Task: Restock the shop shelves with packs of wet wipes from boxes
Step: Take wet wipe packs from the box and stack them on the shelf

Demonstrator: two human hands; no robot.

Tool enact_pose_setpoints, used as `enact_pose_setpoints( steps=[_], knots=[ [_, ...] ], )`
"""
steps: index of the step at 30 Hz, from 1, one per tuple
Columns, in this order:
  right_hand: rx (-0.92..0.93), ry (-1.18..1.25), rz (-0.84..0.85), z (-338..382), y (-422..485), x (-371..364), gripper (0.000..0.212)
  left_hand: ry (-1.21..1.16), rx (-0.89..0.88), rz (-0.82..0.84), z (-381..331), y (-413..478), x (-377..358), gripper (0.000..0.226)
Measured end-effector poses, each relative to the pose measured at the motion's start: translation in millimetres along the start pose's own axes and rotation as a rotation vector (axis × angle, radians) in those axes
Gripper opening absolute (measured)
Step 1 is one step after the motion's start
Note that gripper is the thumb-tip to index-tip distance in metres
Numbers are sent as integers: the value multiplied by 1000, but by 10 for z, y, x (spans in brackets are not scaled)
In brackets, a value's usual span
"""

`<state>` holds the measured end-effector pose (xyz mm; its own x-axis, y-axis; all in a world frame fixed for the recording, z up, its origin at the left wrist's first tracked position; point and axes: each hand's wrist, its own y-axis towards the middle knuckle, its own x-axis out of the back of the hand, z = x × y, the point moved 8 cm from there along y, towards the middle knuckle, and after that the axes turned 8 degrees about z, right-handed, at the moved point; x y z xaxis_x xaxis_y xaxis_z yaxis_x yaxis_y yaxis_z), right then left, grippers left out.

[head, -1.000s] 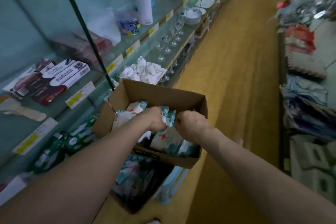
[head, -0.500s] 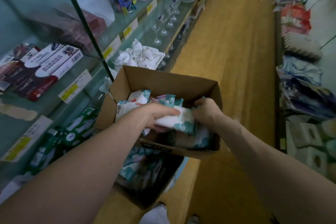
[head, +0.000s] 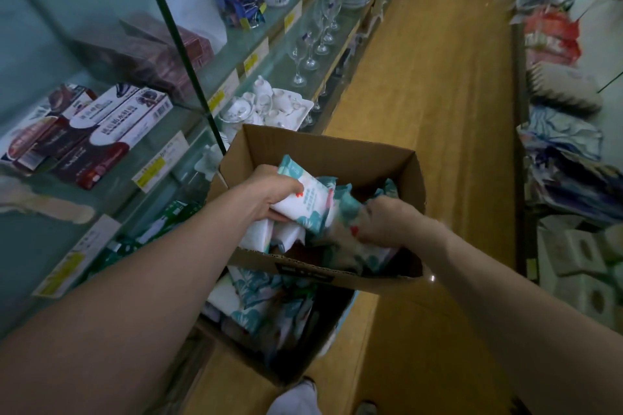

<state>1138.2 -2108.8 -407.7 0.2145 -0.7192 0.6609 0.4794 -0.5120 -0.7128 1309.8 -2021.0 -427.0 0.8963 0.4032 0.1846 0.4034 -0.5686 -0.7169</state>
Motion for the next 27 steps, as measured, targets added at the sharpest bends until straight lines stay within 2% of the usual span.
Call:
enact_pose_setpoints(
  steps=[3, 6, 8, 11, 13, 15, 18, 20, 23, 27],
  knots=[
    [-24, 495, 98, -61, -48, 47, 24, -43, -41, -48, -58, 0, 84, 41],
    [30, 681, 108, -95, -101, 116, 32, -19, -122, -103, -190, -21, 175, 70],
    [83, 794, 22, -115, -109, 227, 35, 82, -186, -136, -314, -73, 228, 80],
    [127, 942, -130, -145, -138, 411, 33, 240, -267, -115, -464, -121, 199, 50],
    [148, 1046, -142, -107, -164, 444, 29, 238, -252, -43, -488, -140, 104, 28],
    [165, 1122, -151, -56, -186, 464, 26, 174, -221, 51, -518, -186, -22, 18],
    [171, 1174, -170, -43, -236, 520, 27, 0, -138, 180, -518, -195, -155, 32],
    [152, 1221, -168, -77, -299, 538, 32, 17, -109, 282, -530, -180, -248, 47],
    [147, 1378, -209, -153, -413, 554, 48, 81, -135, 370, -602, -207, -398, 39],
    [147, 1521, -216, -241, -593, 527, 33, 23, -214, 369, -777, -297, -566, 34]
  ],
)
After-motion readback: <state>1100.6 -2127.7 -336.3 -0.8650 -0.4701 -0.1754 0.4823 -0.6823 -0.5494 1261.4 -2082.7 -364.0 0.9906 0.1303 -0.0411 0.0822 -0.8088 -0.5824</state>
